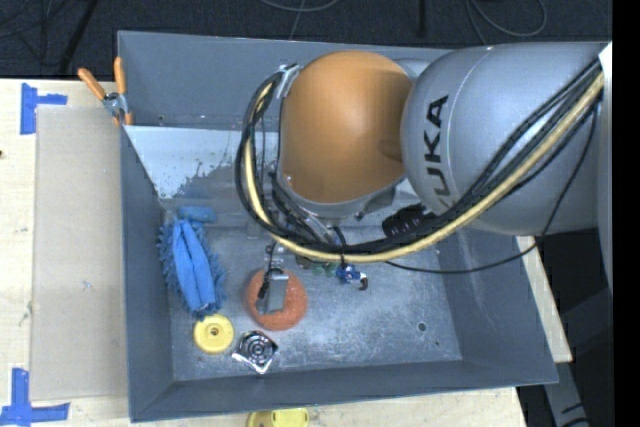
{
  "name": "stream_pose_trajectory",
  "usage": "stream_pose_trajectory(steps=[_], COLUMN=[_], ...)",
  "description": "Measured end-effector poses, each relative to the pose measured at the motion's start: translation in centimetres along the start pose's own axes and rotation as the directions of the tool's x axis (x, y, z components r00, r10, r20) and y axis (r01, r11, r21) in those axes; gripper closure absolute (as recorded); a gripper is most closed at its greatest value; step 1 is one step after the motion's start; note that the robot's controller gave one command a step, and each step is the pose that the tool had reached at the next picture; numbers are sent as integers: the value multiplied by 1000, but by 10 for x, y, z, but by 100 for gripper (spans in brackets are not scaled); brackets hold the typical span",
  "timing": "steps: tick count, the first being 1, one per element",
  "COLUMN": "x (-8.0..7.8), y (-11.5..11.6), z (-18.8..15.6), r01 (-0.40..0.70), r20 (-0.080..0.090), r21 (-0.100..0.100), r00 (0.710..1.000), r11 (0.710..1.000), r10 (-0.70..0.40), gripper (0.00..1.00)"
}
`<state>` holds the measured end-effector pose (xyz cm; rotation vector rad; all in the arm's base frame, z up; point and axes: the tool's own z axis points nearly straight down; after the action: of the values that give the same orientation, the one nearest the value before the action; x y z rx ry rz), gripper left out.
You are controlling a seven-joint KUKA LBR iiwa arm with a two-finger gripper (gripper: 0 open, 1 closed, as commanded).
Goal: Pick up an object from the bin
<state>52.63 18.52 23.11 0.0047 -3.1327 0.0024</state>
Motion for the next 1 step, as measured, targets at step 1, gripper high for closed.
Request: stream_pose_trajectory(steps=[1], x=[-2], y=[-1], z=[-5], r01=[-4], r20=[8], r21=[-2], r00=[1000], r11=[1000], r10=[4], gripper=[0])
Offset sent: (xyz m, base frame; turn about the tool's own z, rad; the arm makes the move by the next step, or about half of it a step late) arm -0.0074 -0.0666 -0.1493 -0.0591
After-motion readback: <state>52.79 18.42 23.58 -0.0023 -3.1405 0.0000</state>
